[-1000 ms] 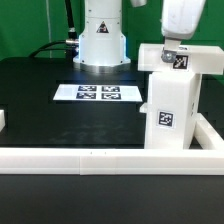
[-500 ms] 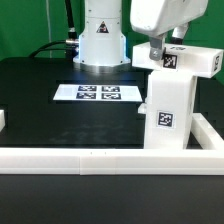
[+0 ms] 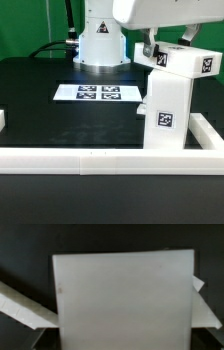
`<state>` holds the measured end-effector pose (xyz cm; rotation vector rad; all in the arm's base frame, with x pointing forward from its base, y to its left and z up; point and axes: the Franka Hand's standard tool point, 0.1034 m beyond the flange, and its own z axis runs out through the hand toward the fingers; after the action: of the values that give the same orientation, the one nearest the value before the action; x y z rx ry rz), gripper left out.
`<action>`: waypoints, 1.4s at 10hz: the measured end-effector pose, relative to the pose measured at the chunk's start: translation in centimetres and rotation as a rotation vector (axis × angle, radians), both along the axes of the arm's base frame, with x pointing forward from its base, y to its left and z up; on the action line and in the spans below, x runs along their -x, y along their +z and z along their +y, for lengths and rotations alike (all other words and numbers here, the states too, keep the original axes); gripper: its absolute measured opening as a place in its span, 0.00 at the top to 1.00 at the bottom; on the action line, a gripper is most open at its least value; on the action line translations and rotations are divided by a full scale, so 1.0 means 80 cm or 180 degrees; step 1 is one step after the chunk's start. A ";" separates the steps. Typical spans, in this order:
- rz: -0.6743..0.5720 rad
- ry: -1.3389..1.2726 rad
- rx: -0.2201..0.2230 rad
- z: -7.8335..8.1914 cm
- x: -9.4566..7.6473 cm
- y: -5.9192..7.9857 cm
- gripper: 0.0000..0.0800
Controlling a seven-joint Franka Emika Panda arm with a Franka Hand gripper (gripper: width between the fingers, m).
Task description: Assemble cabinet
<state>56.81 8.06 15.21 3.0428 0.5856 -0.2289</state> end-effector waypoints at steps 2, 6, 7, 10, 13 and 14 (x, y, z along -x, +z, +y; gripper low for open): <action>-0.0095 -0.0845 0.0063 0.007 0.002 0.000 0.29; -0.0116 -0.2069 0.0107 0.015 0.002 0.001 0.29; -0.0119 -0.2301 0.0127 0.017 0.002 0.001 0.29; -0.0157 -0.3323 0.0260 0.027 0.002 0.002 0.29; -0.0183 -0.4150 0.0374 0.032 0.002 0.003 0.29; -0.0184 -0.4221 0.0384 0.032 0.002 0.003 0.29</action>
Offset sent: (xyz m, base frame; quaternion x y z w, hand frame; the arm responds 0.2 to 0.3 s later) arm -0.0070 0.0017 -0.0011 0.0199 0.0027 0.3060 0.9518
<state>56.67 10.64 15.46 2.7366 -1.4158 -0.1632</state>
